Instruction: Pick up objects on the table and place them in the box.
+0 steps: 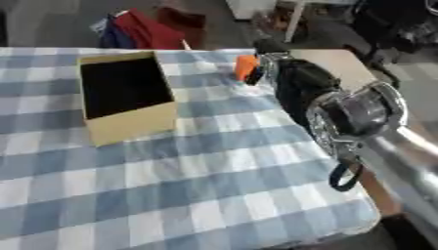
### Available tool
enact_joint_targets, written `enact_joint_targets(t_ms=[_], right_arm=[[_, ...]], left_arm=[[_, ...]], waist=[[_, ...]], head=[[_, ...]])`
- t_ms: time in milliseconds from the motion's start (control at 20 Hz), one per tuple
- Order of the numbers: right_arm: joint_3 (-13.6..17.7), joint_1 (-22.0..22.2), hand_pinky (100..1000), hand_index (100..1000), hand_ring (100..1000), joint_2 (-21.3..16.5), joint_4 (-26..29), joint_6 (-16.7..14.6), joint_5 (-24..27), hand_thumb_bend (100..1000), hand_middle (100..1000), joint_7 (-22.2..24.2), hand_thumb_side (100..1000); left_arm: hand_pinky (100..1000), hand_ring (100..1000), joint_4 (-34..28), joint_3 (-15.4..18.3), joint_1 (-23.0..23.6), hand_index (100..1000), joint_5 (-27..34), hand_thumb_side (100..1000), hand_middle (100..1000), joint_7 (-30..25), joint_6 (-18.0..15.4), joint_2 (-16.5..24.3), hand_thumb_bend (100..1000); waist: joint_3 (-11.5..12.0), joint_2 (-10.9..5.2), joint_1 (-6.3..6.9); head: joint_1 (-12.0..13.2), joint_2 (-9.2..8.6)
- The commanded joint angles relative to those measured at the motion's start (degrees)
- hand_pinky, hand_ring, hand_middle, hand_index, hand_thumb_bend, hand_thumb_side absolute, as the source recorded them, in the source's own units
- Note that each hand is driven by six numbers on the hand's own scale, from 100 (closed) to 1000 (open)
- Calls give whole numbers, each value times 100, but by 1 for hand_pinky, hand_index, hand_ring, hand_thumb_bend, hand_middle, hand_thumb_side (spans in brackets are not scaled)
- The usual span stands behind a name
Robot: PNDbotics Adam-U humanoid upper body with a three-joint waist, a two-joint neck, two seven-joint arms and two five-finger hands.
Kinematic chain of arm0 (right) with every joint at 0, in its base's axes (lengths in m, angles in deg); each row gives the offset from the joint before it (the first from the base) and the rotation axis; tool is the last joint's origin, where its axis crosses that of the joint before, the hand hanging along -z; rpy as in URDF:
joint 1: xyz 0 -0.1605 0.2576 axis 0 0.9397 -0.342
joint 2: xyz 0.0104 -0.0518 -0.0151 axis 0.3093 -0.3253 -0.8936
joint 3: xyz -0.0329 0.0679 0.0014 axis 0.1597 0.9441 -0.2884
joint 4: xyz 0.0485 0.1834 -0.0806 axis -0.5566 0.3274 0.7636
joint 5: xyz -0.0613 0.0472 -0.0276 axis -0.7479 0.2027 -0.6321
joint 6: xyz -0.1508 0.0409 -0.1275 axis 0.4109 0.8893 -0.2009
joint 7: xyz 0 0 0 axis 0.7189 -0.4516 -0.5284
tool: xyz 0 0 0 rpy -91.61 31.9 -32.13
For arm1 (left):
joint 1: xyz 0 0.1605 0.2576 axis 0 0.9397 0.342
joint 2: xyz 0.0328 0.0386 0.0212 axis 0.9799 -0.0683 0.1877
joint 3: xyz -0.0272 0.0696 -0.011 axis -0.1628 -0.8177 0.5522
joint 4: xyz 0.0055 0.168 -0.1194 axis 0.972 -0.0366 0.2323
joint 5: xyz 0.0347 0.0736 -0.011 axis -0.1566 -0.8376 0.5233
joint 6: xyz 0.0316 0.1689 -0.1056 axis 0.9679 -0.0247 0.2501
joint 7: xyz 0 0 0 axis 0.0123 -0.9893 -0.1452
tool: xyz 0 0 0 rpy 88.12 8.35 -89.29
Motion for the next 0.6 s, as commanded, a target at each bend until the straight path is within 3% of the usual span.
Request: enact_joint_targets(t_ms=[50, 600], right_arm=[[-12, -114, 818, 997, 886, -161, 37, -19, 82, 334, 920, -110, 278], [-19, -110, 812, 993, 879, -147, 37, -63, 87, 305, 915, -354, 308]], left_arm=[[810, 644, -94, 43, -60, 771, -40, 578, 607, 17, -8, -3, 100], [810, 640, -94, 38, -86, 770, -71, 578, 603, 19, -12, -39, 100]], waist=[[9, -59, 38], [112, 25, 45]], head=[[-11, -36], [8, -57]])
